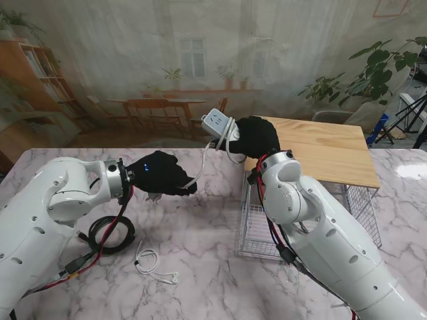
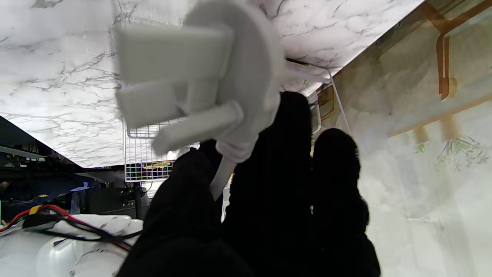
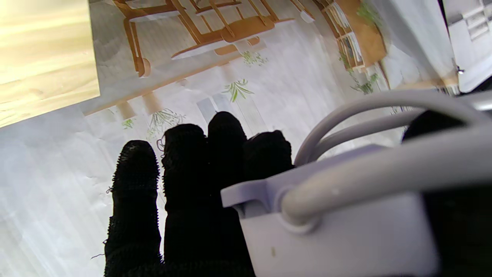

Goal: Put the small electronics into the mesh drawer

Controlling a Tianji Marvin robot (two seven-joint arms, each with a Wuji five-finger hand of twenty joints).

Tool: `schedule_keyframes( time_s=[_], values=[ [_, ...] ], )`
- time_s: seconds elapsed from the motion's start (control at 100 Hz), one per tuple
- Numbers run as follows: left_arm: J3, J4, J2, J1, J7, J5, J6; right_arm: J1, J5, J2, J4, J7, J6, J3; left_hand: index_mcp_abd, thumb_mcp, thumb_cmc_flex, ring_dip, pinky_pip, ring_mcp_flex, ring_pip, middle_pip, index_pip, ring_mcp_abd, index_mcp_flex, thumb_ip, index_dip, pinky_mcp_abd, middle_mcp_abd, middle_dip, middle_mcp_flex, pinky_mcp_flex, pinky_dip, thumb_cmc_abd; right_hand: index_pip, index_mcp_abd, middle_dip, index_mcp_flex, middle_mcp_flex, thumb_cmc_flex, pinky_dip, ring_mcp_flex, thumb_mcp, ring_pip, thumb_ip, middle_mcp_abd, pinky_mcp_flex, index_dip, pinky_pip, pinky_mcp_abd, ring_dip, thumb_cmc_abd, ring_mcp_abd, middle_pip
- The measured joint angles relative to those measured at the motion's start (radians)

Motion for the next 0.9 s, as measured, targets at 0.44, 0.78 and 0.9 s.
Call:
schedule_keyframes(
  time_s=[0.44, 0.78, 0.9],
  values=[
    [-0.093, -0.104, -0.001, 0.041, 0.105, 0.159, -0.068, 0.093, -0.083, 0.021, 0.119, 0.089, -0.012, -0.118, 0.023, 0.0, -0.001, 0.212, 0.233, 0.116, 0.393, 0.072, 0.001, -0.049, 0.019, 0.0, 0.015, -0.01, 0.003, 0.115, 0.014, 0.135, 0.136, 0.0, 0.001, 0.0, 0.0, 0.0, 0.0, 0.0, 0.0, 0.0, 0.0, 0.0, 0.0, 0.0, 0.0, 0.0, 0.0, 0.0, 0.001, 0.0, 0.0, 0.001],
    [-0.116, -0.143, -0.002, 0.004, 0.097, 0.171, -0.077, 0.115, -0.086, 0.032, 0.153, 0.136, -0.082, -0.188, -0.006, 0.0, -0.001, 0.215, 0.245, 0.116, 0.44, 0.094, 0.018, -0.055, 0.024, 0.0, 0.078, -0.012, 0.01, 0.131, 0.026, 0.162, 0.145, -0.009, 0.001, 0.0, 0.0, 0.0, 0.0, 0.0, 0.0, 0.0, 0.0, 0.0, 0.0, 0.0, 0.0, 0.0, 0.0, 0.0, 0.001, 0.001, 0.0, 0.001],
    [-0.091, -0.128, -0.001, -0.037, 0.095, 0.171, -0.052, 0.115, -0.073, 0.033, 0.153, 0.147, -0.105, -0.202, -0.016, 0.0, -0.001, 0.213, 0.246, 0.116, 0.44, 0.094, 0.018, -0.055, 0.024, 0.0, 0.08, -0.012, 0.012, 0.131, 0.026, 0.162, 0.145, -0.009, 0.001, 0.0, 0.0, 0.0, 0.0, 0.0, 0.0, 0.0, 0.0, 0.0, 0.0, 0.0, 0.001, 0.0, 0.0, 0.0, 0.001, 0.001, 0.0, 0.001]
  ],
)
